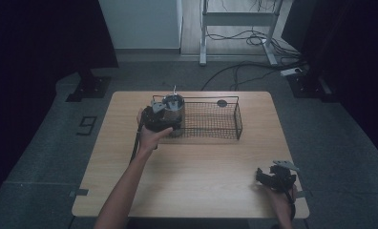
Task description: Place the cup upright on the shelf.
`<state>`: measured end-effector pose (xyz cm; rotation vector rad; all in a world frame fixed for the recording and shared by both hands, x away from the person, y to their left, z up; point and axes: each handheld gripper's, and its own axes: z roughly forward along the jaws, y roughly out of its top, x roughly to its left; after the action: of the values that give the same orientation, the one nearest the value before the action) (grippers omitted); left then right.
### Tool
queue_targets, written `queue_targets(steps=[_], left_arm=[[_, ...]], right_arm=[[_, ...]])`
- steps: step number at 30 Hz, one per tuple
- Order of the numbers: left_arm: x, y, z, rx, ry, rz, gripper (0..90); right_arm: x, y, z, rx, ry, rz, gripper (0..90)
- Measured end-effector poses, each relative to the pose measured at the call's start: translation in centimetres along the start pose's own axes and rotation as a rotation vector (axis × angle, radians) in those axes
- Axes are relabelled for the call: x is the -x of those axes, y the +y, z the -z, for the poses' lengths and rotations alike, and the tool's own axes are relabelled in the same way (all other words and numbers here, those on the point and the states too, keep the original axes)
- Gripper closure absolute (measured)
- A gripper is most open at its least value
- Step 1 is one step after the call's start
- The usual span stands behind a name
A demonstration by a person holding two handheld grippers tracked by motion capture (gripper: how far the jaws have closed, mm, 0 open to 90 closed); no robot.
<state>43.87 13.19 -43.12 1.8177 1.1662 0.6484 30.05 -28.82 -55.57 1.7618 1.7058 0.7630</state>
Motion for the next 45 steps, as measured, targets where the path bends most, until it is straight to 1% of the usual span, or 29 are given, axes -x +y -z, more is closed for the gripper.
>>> queue_targets(steps=[5,12,14,17,22,24,26,30,35,40,45], left_arm=[[-0.1,-0.9,1.5,-0.01,-0.033,0.006,0.7],[0.1,-2.5,3.6,-0.008,-0.071,-0.014,1.2],[0.2,-3.1,4.3,-0.011,-0.078,-0.021,1.3],[0.3,-4.2,5.1,-0.017,-0.093,-0.016,1.9],[0.3,-6.2,6.0,-0.049,-0.111,-0.031,3.2],[0.3,-7.0,6.4,-0.061,-0.104,-0.031,3.3],[0.1,-7.7,6.7,-0.069,-0.107,-0.026,3.7],[-0.2,-9.0,7.6,-0.075,-0.102,-0.022,3.7],[-0.5,-10.7,8.3,-0.098,-0.106,-0.004,4.0],[-0.9,-12.2,8.8,-0.102,-0.107,0.027,4.2],[-1.1,-13.2,8.8,-0.112,-0.106,0.042,4.5]], right_arm=[[0.0,0.0,0.0,0.002,0.001,0.003,10.9],[0.0,0.0,0.0,-0.001,0.0,-0.003,10.9],[0.0,0.0,0.0,-0.001,0.0,-0.003,10.9],[0.0,0.0,0.0,-0.001,0.001,-0.002,10.9],[0.0,0.0,0.0,-0.001,0.003,-0.001,10.9],[0.0,0.0,0.0,0.0,0.004,0.0,10.9],[0.0,0.0,0.0,-0.001,0.003,0.0,10.9],[0.0,0.0,0.0,-0.001,0.003,0.0,10.9],[0.0,0.0,0.0,-0.001,0.003,0.0,10.9],[0.0,0.0,0.0,-0.001,0.003,0.0,10.9],[0.0,0.0,0.0,-0.001,0.003,0.001,10.9]])
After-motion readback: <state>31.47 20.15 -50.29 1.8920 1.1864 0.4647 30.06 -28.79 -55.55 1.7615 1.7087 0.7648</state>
